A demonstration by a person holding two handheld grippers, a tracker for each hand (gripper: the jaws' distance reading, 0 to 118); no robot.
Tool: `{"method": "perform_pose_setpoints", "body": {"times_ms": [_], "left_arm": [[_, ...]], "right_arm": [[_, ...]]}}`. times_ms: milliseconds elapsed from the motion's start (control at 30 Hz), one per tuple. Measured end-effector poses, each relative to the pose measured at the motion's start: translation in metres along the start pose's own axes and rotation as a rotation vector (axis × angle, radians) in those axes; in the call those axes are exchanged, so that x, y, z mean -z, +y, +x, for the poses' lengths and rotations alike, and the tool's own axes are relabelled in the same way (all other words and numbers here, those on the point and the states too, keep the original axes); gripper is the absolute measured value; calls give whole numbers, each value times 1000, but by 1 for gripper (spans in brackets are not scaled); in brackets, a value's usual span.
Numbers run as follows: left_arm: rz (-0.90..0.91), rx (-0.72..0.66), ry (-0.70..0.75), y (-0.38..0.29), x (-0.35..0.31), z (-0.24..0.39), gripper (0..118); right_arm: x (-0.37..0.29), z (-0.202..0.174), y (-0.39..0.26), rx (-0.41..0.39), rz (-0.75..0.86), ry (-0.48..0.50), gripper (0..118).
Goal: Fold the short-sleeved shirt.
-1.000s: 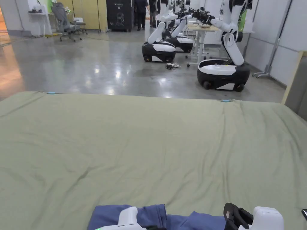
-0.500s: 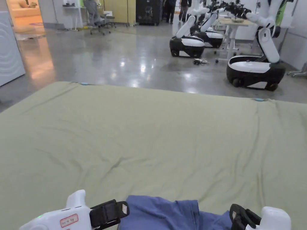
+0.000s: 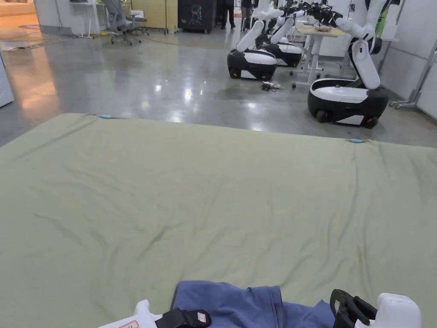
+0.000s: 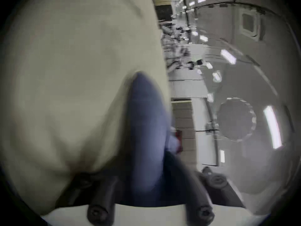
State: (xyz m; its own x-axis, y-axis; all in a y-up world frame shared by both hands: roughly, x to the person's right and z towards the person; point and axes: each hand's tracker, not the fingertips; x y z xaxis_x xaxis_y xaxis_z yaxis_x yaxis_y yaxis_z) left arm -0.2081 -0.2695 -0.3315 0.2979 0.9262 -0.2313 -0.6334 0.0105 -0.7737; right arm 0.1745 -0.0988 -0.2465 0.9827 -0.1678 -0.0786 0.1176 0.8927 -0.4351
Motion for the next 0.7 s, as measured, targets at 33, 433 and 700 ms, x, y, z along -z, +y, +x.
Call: {"method": "perform_pose_setpoints", "body": {"times_ms": [33,433,700], "left_arm": [[23,14,-86,1,-2,1,9],[295,315,260,39,-105,68,8],[223,1086,480,-77,-8,197,8]], "right_arm": [[0,1,0,1,1,-5,6],[-5,8,7,-4,18,-4,6],[-11,16,4,-9,25,4,6]]}}
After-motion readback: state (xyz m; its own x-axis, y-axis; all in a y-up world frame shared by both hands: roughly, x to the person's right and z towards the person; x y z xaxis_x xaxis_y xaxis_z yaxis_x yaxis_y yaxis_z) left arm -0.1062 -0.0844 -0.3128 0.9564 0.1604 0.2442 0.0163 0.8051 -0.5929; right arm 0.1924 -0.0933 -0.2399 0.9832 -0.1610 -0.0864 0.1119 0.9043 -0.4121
